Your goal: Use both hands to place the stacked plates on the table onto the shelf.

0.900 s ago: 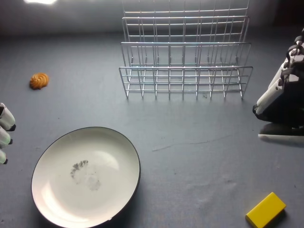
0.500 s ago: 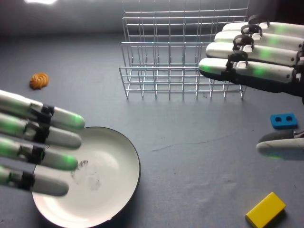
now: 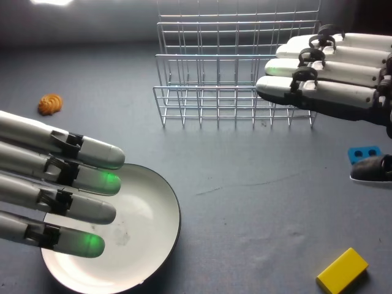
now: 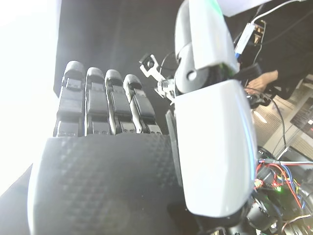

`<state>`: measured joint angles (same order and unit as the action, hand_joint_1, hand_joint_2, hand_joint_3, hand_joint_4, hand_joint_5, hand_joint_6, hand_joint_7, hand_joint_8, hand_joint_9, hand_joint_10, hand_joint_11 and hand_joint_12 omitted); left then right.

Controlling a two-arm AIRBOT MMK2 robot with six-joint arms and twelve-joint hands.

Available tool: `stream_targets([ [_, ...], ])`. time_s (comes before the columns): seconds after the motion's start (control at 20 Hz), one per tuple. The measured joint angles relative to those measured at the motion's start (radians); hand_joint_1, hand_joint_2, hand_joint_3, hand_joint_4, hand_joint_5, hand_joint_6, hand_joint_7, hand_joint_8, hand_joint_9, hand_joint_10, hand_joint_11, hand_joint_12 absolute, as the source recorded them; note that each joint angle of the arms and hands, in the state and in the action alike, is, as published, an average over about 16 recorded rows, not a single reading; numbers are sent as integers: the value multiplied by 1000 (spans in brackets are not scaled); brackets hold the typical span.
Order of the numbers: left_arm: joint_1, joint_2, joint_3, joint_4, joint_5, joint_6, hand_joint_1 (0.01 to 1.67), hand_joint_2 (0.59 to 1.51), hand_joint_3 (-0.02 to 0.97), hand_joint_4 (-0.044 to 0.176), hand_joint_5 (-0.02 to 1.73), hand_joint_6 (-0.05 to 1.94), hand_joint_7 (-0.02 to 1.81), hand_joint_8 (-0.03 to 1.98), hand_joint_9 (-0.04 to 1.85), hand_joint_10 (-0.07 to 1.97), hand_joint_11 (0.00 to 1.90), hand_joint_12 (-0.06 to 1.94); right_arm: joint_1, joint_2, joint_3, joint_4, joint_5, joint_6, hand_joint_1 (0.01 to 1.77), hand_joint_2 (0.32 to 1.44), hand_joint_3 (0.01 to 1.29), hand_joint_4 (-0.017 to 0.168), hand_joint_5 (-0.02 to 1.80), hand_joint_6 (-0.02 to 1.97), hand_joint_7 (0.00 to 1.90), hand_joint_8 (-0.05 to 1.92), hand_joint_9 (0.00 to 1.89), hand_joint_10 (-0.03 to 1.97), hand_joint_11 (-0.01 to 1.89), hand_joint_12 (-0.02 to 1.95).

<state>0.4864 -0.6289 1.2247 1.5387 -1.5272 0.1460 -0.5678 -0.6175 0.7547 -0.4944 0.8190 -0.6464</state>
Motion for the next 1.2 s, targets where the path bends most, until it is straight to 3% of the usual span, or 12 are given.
stream_targets([
  [0.15,-3,-1,-7,8,4,-28,14,1115,12,-2,45,3,27,-3,19,10,17,1,0,-1,0,0,-1,-2,1255,988,19,-1,37,20,21,12,20,4,24,217],
  [0.6,-16,2,-23,67,37,-96,14,1119,14,-2,26,3,20,1,17,10,21,13,-3,-1,0,-4,-2,-2,1266,998,19,-1,63,20,22,13,20,3,13,349],
  [0.95,25,6,-59,98,129,-87,14,1116,14,-2,22,3,17,1,17,11,21,13,-5,-2,0,-23,-7,20,1249,1000,19,-1,62,20,22,13,20,3,13,382],
  [1.2,108,-13,-76,86,216,-43,15,1113,15,-2,39,3,29,1,21,11,27,13,-1,-4,0,-56,-17,54,1252,999,19,-1,45,20,22,12,20,3,13,349],
])
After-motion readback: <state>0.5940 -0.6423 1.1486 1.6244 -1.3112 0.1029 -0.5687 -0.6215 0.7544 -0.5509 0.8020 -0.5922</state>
